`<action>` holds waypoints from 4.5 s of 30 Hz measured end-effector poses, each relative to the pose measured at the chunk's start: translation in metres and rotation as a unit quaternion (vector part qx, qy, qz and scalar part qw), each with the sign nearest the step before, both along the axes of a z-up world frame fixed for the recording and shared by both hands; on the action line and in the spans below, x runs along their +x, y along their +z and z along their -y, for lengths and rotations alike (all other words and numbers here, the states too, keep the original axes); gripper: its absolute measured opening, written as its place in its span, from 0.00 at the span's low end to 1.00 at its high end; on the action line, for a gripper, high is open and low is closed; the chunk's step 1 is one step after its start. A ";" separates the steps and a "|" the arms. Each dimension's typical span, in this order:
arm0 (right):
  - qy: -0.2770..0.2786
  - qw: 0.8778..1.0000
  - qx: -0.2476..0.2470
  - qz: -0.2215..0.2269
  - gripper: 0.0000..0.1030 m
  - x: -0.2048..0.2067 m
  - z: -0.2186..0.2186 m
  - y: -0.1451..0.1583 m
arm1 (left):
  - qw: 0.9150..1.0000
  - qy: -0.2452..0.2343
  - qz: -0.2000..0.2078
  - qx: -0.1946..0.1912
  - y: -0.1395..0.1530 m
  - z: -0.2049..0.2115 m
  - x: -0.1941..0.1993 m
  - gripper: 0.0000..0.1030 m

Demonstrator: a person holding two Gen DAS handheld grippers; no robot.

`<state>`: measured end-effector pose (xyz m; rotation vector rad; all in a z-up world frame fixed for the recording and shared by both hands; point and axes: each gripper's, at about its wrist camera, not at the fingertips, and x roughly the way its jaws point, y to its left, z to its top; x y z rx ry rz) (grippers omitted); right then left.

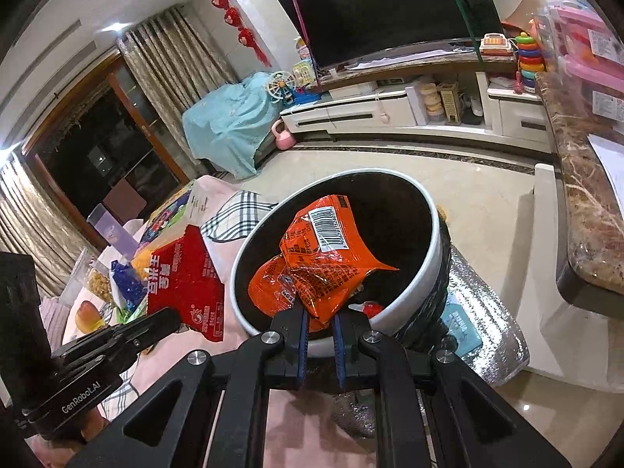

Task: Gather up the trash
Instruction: 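Carry the red snack bag and orange wrapper over the trash bin with both tools, then open both tools to drop the snack bag and wrapper into the bin, then grasp the green juice carton with the left tool while the right tool grasps the white foam mesh, then carry the green carton and white foam mesh over the trash bin with both tools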

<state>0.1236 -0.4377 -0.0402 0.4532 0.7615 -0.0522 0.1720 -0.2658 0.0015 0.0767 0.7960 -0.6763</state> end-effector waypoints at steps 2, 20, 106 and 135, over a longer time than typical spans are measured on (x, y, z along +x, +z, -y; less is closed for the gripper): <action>-0.001 1.000 0.000 -0.004 0.10 0.003 0.003 -0.002 | 1.000 -0.003 -0.008 -0.002 -0.002 0.004 0.006 0.02; -0.002 0.999 -0.017 -0.032 0.15 0.034 0.023 -0.012 | 0.999 -0.013 -0.040 0.004 -0.012 0.034 0.038 0.05; 0.149 0.985 -0.081 -0.043 0.50 0.126 -0.149 -0.042 | 0.987 0.157 -0.038 0.013 -0.051 -0.187 0.052 0.58; 0.132 0.991 -0.026 -0.012 0.12 0.041 -0.126 -0.015 | 0.989 0.149 0.003 -0.007 -0.026 -0.160 -0.006 0.33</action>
